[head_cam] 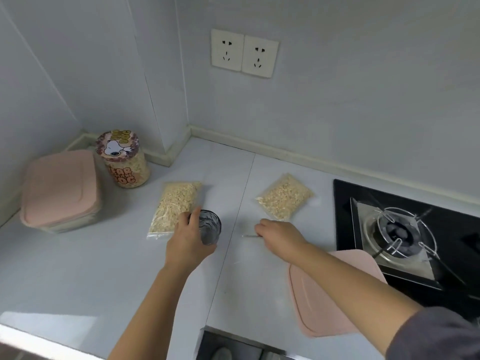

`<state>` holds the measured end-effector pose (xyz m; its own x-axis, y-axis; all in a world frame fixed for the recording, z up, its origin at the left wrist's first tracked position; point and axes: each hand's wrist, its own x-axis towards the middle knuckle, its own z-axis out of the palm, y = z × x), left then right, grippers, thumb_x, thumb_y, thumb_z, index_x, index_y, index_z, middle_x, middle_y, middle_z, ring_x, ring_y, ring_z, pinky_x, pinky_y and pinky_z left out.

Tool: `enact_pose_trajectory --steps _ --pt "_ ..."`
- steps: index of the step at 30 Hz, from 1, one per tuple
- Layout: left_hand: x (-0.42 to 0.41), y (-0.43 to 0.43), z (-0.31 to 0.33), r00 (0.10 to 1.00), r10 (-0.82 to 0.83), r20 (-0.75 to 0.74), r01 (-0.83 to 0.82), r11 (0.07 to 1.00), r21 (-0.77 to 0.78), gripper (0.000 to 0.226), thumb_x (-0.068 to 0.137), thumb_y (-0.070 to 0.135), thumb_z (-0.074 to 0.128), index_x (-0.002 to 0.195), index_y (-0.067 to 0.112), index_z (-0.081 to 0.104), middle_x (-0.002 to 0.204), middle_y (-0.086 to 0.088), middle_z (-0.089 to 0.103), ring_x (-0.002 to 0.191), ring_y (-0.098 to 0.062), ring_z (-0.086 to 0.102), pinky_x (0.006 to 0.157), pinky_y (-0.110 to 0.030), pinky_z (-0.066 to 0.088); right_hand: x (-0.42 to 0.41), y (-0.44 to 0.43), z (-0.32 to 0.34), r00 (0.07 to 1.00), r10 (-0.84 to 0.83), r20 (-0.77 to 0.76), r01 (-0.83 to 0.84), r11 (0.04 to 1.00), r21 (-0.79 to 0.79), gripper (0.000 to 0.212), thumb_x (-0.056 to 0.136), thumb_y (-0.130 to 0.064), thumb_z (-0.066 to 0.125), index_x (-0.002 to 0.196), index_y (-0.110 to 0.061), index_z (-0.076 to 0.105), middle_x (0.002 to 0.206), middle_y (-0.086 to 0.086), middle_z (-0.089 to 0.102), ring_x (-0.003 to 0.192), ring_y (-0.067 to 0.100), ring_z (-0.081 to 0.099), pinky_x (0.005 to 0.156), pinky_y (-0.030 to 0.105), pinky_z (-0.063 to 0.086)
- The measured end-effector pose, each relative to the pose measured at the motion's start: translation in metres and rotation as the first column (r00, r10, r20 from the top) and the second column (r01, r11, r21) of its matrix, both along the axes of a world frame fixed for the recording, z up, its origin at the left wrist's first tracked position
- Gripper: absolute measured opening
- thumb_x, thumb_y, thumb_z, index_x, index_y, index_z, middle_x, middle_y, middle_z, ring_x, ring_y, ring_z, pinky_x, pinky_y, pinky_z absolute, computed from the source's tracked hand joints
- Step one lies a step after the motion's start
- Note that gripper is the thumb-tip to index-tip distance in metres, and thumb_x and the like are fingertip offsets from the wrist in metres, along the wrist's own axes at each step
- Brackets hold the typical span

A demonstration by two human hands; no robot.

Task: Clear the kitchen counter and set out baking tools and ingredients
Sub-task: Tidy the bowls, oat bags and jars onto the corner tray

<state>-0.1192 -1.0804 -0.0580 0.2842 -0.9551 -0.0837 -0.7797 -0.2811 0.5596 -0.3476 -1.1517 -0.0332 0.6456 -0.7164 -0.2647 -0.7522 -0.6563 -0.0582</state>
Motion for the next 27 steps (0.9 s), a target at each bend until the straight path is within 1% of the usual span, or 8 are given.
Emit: enact_pose_trajectory --steps 2,3,6,8,11,14,21,27 --pt "-0.002 0.002 0.0 1.0 -0.001 -0.018 0.001 1.0 -0.017 0.098 0.067 0.045 0.079 0.146 0.023 0.025 0.13 -0.001 0.036 0.114 -0.022 0.049 0.071 -0.034 0.049 -0.008 -0.001 0.011 0.975 -0.157 0.155 0.157 0.988 0.008 0.01 0.091 -0.006 0.047 0.095 -0.011 0.056 0.101 0.006 0.056 0.086 0.028 0.058 0.061 0.034 0.038" --pt "-0.004 0.004 0.001 1.0 -0.003 -0.031 0.002 1.0 -0.028 0.098 0.067 0.044 0.079 0.146 0.022 0.026 0.131 -0.001 0.036 0.114 -0.023 0.05 0.071 -0.034 0.049 -0.012 -0.001 0.017 0.927 -0.26 0.269 0.257 0.965 0.046 0.008 0.09 -0.008 0.05 0.089 -0.012 0.056 0.098 0.003 0.057 0.084 0.026 0.059 0.066 0.035 0.045" --pt "-0.012 0.008 0.01 0.994 -0.011 -0.111 0.001 0.996 -0.09 0.097 0.067 0.043 0.081 0.145 0.023 0.028 0.133 -0.001 0.036 0.112 -0.021 0.051 0.073 -0.034 0.051 -0.023 0.0 0.032 0.617 -0.555 0.558 0.514 0.821 0.247 0.011 0.088 -0.007 0.057 0.083 -0.016 0.062 0.089 -0.005 0.063 0.079 0.014 0.061 0.077 0.027 0.051" --pt "-0.022 0.009 0.02 0.982 -0.042 -0.187 0.017 0.991 -0.134 0.096 0.066 0.042 0.082 0.144 0.026 0.029 0.132 0.0 0.036 0.11 -0.018 0.05 0.077 -0.034 0.05 -0.033 0.003 0.043 0.407 -0.673 0.618 0.59 0.71 0.384 0.012 0.091 -0.013 0.057 0.084 -0.019 0.065 0.084 -0.004 0.069 0.08 0.013 0.066 0.078 0.028 0.053" --pt "-0.038 0.013 0.036 0.961 -0.071 -0.268 0.018 0.981 -0.194 0.094 0.064 0.038 0.085 0.141 0.031 0.031 0.129 0.003 0.035 0.106 -0.013 0.047 0.081 -0.031 0.047 -0.048 0.013 0.056 0.125 -0.75 0.65 0.574 0.589 0.569 0.018 0.095 -0.014 0.054 0.083 -0.02 0.066 0.079 0.003 0.071 0.077 0.016 0.07 0.071 0.034 0.058" --pt "-0.059 0.017 0.053 0.948 -0.114 -0.298 0.032 0.963 -0.267 0.095 0.061 0.03 0.088 0.139 0.031 0.034 0.125 0.003 0.037 0.104 -0.012 0.049 0.08 -0.029 0.046 -0.07 0.03 0.069 -0.075 -0.772 0.631 0.524 0.508 0.684 0.021 0.095 -0.009 0.053 0.08 -0.017 0.065 0.08 0.009 0.07 0.073 0.02 0.07 0.063 0.031 0.056" --pt "-0.137 0.036 0.07 0.93 -0.224 -0.292 0.115 0.93 -0.349 0.094 0.06 0.031 0.088 0.138 0.033 0.035 0.122 0.008 0.037 0.105 -0.01 0.051 0.082 -0.029 0.049 -0.149 0.086 0.097 -0.247 -0.744 0.62 0.477 0.464 0.746 0.017 0.097 -0.01 0.05 0.098 -0.002 0.065 0.083 0.016 0.073 0.077 0.028 0.073 0.071 0.036 0.058" --pt "-0.234 0.066 0.085 0.911 -0.345 -0.225 0.246 0.894 -0.373 0.092 0.062 0.039 0.085 0.137 0.037 0.032 0.127 0.008 0.038 0.106 -0.012 0.053 0.082 -0.035 0.053 -0.245 0.149 0.119 -0.318 -0.702 0.637 0.492 0.453 0.744 0.018 0.096 -0.014 0.052 0.101 -0.006 0.067 0.086 0.013 0.074 0.079 0.024 0.073 0.074 0.035 0.059"
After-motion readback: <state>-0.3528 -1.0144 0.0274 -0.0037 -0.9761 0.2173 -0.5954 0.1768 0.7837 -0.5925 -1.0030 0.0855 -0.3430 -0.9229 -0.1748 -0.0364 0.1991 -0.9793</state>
